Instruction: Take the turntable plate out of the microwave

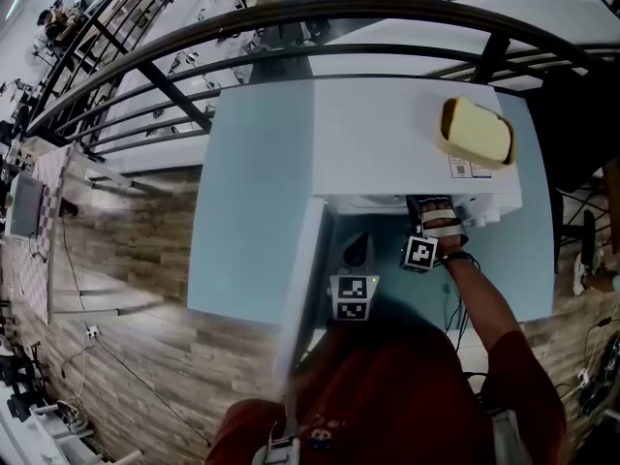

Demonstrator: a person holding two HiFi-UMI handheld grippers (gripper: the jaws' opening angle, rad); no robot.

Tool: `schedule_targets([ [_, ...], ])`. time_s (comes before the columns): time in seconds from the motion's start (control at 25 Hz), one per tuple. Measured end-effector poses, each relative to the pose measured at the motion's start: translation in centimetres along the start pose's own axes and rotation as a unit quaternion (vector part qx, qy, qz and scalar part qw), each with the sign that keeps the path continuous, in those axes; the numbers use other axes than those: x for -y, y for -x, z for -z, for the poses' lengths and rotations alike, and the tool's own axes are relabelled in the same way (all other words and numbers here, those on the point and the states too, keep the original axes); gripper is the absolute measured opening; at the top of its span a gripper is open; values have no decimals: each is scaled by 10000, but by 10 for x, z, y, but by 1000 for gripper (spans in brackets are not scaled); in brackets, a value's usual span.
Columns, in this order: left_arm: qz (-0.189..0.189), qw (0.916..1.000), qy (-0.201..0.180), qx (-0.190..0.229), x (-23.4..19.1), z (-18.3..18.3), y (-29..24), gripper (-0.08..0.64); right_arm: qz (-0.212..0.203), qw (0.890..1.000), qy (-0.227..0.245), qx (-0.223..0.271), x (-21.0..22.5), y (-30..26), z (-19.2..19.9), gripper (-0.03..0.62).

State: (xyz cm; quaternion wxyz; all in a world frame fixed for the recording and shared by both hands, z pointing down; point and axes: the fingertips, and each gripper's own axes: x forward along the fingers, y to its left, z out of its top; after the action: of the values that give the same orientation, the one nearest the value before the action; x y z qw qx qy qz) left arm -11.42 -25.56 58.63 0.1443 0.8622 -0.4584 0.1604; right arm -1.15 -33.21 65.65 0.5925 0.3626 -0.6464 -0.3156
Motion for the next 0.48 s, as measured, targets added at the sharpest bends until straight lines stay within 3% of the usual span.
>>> schedule_targets([
  [0.48, -63, 10000, 53, -38, -4, 4, 1, -3, -207, 9993, -229, 209, -28, 38, -19, 25],
])
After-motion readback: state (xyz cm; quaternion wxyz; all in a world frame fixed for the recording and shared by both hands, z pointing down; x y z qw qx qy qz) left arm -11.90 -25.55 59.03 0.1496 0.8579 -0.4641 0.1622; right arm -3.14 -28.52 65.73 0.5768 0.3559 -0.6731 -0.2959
